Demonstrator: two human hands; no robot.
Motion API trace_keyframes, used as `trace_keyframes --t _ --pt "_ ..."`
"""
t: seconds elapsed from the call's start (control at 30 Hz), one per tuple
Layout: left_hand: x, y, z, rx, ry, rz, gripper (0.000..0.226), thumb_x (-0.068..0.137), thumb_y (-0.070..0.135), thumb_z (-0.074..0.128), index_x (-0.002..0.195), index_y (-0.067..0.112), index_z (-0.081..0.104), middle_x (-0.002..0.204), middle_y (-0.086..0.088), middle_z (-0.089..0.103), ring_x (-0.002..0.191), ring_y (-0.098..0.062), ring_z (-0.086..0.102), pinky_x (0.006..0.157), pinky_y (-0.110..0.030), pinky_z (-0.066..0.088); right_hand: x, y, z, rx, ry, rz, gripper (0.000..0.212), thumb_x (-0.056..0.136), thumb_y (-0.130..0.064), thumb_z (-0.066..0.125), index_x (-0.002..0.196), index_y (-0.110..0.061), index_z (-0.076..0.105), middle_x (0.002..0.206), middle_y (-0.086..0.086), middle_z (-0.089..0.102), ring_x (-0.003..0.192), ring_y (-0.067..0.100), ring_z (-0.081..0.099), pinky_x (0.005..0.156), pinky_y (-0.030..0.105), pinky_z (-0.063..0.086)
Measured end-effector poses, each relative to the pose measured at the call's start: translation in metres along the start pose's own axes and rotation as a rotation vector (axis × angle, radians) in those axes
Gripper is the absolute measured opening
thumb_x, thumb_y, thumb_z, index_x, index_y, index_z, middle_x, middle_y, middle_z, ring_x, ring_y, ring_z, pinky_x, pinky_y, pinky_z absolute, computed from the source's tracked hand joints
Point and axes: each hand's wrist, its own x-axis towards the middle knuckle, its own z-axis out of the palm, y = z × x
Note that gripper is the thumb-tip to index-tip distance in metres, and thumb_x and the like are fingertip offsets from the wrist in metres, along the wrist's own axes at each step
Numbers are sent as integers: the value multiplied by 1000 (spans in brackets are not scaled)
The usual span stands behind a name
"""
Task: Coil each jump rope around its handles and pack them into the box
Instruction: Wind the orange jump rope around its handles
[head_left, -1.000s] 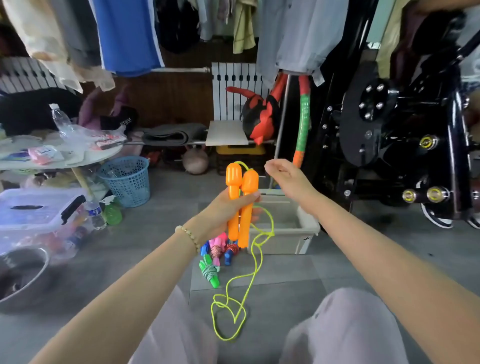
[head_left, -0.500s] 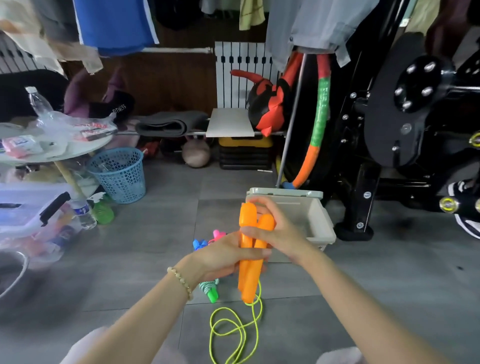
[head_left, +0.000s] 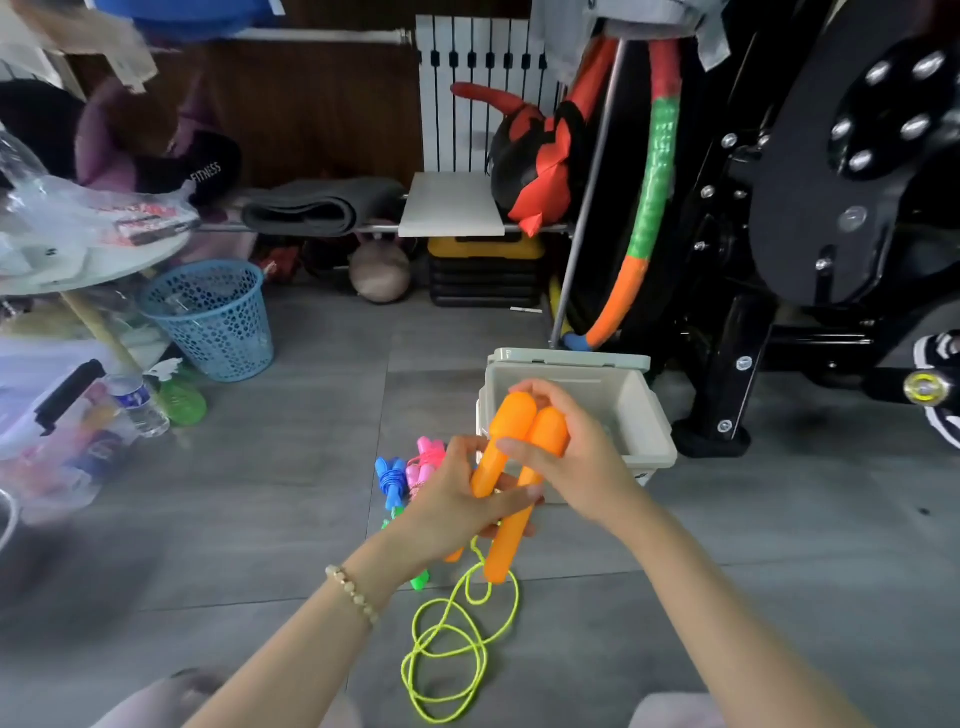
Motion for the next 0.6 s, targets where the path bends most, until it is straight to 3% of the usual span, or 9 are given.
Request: trace_keyframes --t 0.13,0.23,0.37,0.47,0.6 --pt "-3 0 -2 -18 -167 -22 28 90 11 61 115 19 52 90 1 73 78 -23 71 77 -38 59 -5 -2 -1 23 -47 7 45 76 -21 77 112 -29 53 99 -3 55 73 2 56 60 21 51" --pt "-6 -4 -2 -82 -257 -96 16 91 12 57 107 17 60 88 -1 73 78 -22 71 74 -32 59 -11 1 2 -7 -59 -7 45 71 -32 74 111 -33 52 102 -4 58 81 6 58 69 22 51" --pt "-14 -8 1 -107 -310 -218 31 79 32 62 103 12 59 87 -8 73 77 -28 71 71 -34 59 -17 2 1 -5 -47 -27 45 71 -33 74 111 -35 53 103 -6 57 90 10 58 78 25 51" --pt "-22 -7 3 -12 -237 -166 27 83 34 63 99 13 59 86 -9 74 73 -27 71 64 -32 58 -22 -2 1 2 -14 -44 45 71 -32 74 111 -37 52 104 -10 57 97 12 58 82 29 51" --pt "-34 -4 9 41 -3 25 26 83 20 71 100 3 62 80 -8 74 67 -24 71 58 -29 56 -32 -18 0 4 35 -90 45 72 -29 73 111 -35 51 104 -11 57 96 11 58 84 27 50"
